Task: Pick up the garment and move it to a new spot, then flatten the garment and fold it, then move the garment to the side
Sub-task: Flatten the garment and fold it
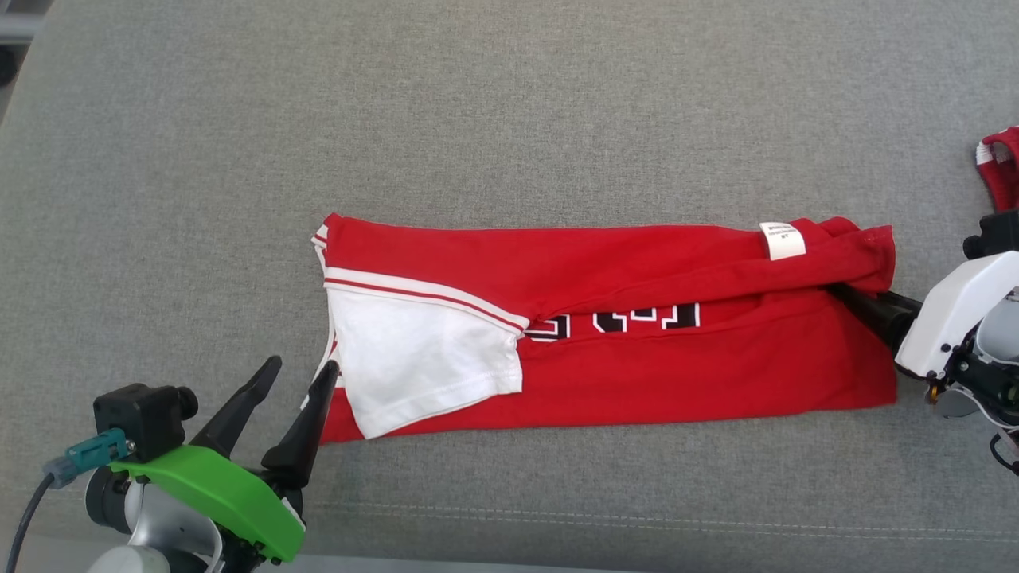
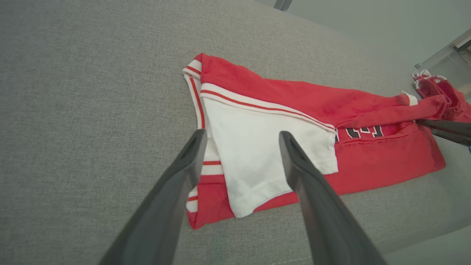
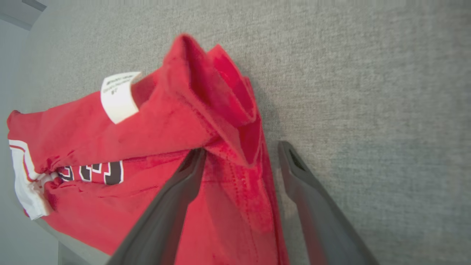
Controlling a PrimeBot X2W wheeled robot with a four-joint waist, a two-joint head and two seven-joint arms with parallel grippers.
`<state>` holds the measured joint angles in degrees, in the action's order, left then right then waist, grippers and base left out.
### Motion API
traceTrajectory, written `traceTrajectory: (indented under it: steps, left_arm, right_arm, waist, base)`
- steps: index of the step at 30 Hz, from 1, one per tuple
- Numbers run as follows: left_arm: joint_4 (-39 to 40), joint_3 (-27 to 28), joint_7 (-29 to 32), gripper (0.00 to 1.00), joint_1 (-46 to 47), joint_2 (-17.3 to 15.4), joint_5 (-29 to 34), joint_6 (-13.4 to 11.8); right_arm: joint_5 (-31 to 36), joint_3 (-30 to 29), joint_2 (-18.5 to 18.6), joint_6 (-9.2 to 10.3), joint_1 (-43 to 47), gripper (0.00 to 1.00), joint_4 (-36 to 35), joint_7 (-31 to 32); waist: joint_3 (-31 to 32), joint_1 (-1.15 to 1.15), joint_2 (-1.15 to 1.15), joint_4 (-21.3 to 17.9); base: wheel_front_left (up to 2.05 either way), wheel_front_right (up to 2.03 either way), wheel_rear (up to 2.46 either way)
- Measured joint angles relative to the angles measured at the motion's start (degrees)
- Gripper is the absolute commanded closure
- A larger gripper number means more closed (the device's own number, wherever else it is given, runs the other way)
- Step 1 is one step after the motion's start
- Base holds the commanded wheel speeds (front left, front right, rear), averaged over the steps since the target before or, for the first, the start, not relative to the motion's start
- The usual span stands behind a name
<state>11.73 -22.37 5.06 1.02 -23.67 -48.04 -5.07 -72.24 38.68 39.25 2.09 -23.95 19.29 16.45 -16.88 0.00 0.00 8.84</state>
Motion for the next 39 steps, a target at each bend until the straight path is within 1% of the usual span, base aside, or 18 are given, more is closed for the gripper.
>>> traceTrajectory:
  steps: [1, 2, 3, 4, 5, 11, 17, 24, 30, 35, 37, 39]
  left_arm:
    - [0.0, 0.1, 0.0, 0.00, 0.1, 0.0, 0.0, 0.0]
    - [0.1, 0.1, 0.0, 0.00, 0.2, 0.0, 0.1, -0.1]
    - [0.3, 0.1, 0.0, 0.00, 0.2, -0.1, 0.4, -0.1]
    - [0.4, 0.1, 0.0, 0.00, 0.3, -0.1, 0.5, -0.2]
    - [0.5, 0.2, 0.0, 0.00, 0.4, -0.1, 0.5, -0.3]
    - [0.9, 1.0, -0.4, 0.00, 0.7, -0.1, 1.1, -0.5]
    - [0.3, 1.4, -1.2, 0.00, 0.7, 0.0, 2.4, -0.5]
    - [-0.9, 1.8, -3.8, 0.00, 0.6, 1.3, 3.1, -0.6]
    - [-3.3, 2.2, -7.2, 0.00, -0.2, 1.6, 6.0, -1.0]
    - [-5.3, 2.1, -9.5, 0.00, -1.6, 1.8, 7.4, -1.1]
    - [-6.1, 1.8, -9.8, 0.00, -2.4, 2.2, 7.4, -1.1]
    - [-6.4, 1.6, -10.3, 0.00, -2.6, 3.0, 7.4, -1.1]
  right_arm:
    - [-0.3, -0.2, -0.2, -0.04, -0.3, 0.00, 0.4, 0.2]
    - [-0.7, -0.5, -0.4, -0.04, -0.4, 0.18, 0.7, 0.3]
    - [-0.9, -0.6, -0.5, -0.14, -0.4, 0.53, 0.9, 0.5]
    - [-1.2, -0.7, -0.5, -0.59, -0.5, 0.72, 1.0, 0.7]
    - [-1.4, -0.8, -0.7, -0.67, -0.7, 1.00, 1.3, 0.7]
    - [-1.9, -0.7, -2.8, -2.93, -1.9, 1.00, 2.6, 0.9]
    - [-1.9, -1.1, -2.7, -4.59, -2.5, 1.00, 4.8, 0.3]
    - [-2.0, -3.0, -0.2, -5.52, -2.5, 1.00, 7.0, -0.8]
    - [-2.6, -4.1, 1.8, -5.70, -2.1, 1.00, 8.2, -0.9]
    - [-3.1, -4.4, 3.2, -5.73, -0.9, 1.00, 8.0, -1.0]
    - [-3.1, -4.3, 4.1, -6.22, -0.3, 1.00, 7.4, -0.9]
    - [-3.6, -4.3, 4.4, -6.28, 0.1, 1.00, 6.4, -0.8]
  waist:
    - [-0.1, 0.00, 0.00, 0.0]
    - [-0.1, 0.00, 0.00, 0.1]
    - [-0.2, 0.00, 0.00, 0.2]
    - [-0.3, 0.00, 0.00, 0.2]
    - [-0.5, 0.00, 0.00, 0.3]
    - [-0.9, 0.00, 0.00, 0.8]
    - [-0.2, 0.00, 0.00, 0.8]
    - [1.6, 0.00, 0.00, 1.2]
    - [3.5, 0.00, 0.00, 1.5]
    - [4.8, 0.00, 0.00, 2.0]
    - [5.1, 0.00, 0.00, 2.3]
    - [5.4, 0.00, 0.00, 2.8]
  base:
    - [0.00, 0.00, 0.00]
    - [0.00, 0.00, 0.00]
    - [0.00, 0.00, 0.00]
    - [0.00, 0.00, 0.00]
    - [0.00, 0.00, 0.00]
    - [0.00, 0.00, 0.00]
    - [0.00, 0.00, 0.00]
    - [0.00, 0.00, 0.00]
    - [0.00, 0.00, 0.00]
    - [0.00, 0.00, 0.00]
    - [0.00, 0.00, 0.00]
    - [0.00, 0.00, 0.00]
